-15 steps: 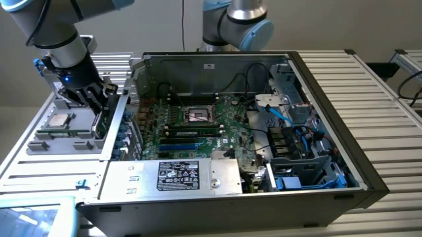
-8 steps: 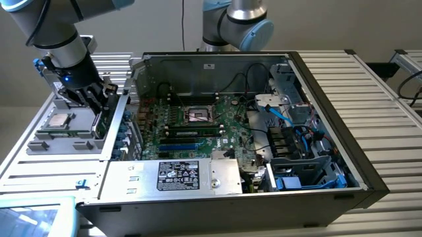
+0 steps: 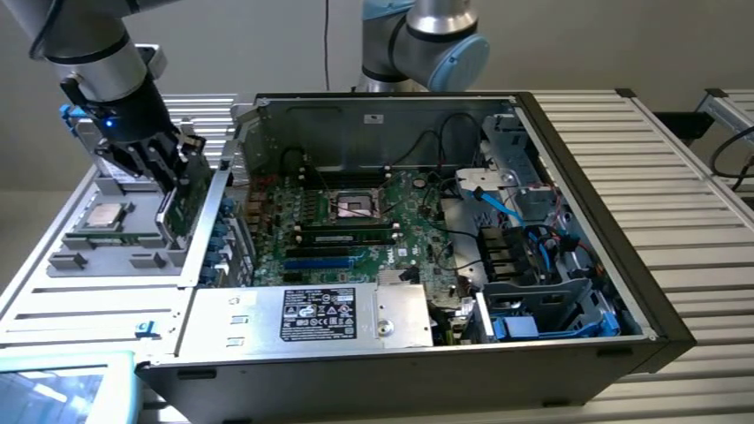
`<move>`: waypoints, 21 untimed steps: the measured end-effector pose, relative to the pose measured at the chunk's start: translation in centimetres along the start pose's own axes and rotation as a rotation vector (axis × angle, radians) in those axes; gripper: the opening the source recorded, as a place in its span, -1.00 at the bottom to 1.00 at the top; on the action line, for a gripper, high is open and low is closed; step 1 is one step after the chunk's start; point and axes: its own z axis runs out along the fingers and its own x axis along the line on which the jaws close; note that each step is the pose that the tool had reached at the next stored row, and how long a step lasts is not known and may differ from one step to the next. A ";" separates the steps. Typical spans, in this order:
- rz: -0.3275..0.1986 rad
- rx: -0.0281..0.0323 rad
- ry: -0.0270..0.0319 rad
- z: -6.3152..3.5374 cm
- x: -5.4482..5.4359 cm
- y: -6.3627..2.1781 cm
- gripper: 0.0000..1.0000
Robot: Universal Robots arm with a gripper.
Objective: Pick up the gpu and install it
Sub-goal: 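Reach for the gpu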
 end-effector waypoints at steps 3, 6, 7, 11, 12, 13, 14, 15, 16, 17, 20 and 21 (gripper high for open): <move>0.000 0.0001 0.0001 -1.34 0.0 0.16 -0.44; 0.000 0.0000 0.0000 -2.67 0.0 0.37 -0.44; 0.000 0.0000 0.0000 -3.15 0.0 0.44 -0.44; 0.000 0.0000 0.0000 -4.95 -0.1 0.72 -0.44; 0.000 -0.0001 0.0000 -5.39 -0.1 0.77 -0.44; 0.000 0.0000 0.0001 -5.83 -0.1 0.83 -0.44; 0.000 0.0000 -0.0001 -6.28 -0.1 0.88 -0.44; 0.000 -0.0001 -0.0002 -6.74 -0.1 0.93 -0.44; 0.000 0.0000 -0.0003 -7.20 -0.1 0.98 -0.44; 0.000 -0.0001 -0.0004 -7.69 -0.1 1.03 -0.44; 0.000 -0.0001 -0.0006 -9.02 -0.1 1.18 -0.44; 0.000 0.0000 -0.0006 -9.48 -0.1 1.22 -0.44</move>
